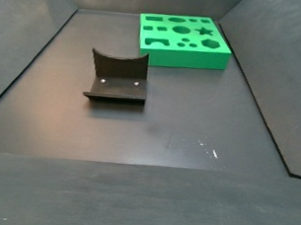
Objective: Insert the square-circle object.
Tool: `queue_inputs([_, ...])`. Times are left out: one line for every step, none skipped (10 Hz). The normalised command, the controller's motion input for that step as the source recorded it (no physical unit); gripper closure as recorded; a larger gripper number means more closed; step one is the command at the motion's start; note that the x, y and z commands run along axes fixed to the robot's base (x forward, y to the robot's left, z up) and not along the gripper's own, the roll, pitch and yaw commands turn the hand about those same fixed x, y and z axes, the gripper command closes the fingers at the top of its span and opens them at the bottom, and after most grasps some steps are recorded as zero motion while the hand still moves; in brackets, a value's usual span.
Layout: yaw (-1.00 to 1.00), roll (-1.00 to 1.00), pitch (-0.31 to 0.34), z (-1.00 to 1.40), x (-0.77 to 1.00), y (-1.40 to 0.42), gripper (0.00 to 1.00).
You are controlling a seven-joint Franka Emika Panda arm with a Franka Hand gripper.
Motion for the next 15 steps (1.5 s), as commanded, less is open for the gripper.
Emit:
queue_inputs([-0.89,-0.03,-0.124,-0.45,0.0,-0.19,1.0])
queue_inputs([-0.85,-0.04,-0.129,-0.45,0.0,-0.19,1.0])
queue_inputs([-0.91,-0.02,-0.149,-0.49,-0.03,-0.19,1.0])
queue_inputs([-0.95,0.0,-0.204,-0.59,-0.07,-0.18,1.0])
queue_inputs([-0.83,-0.01,-0.244,-0.67,-0.14,-0.29,1.0])
queue_inputs([-0.71,-0.04,-0.236,-0.74,-0.22,-0.39,1.0])
queue_inputs([-0.58,-0.05,-0.206,-0.79,-0.28,-0.51,1.0])
queue_inputs([-0.53,-0.06,-0.153,-0.79,-0.28,-0.55,1.0])
queue_inputs([-0.68,-0.05,-0.159,-0.72,-0.21,-0.4,1.0])
queue_inputs([-1.0,0.03,0.0,-0.28,0.0,0.0,1.0])
queue_inputs([-1.0,0.09,0.0,-0.17,-0.02,0.0,1.0])
queue_inputs([-1.0,0.13,0.01,-0.13,-0.05,0.0,1.0])
queue_inputs([-1.0,0.15,0.036,-0.11,-0.09,-0.01,1.0])
queue_inputs([-0.95,0.15,0.033,-0.09,-0.18,0.0,1.0])
queue_inputs([-0.84,0.13,0.003,-0.13,-0.32,0.0,1.0])
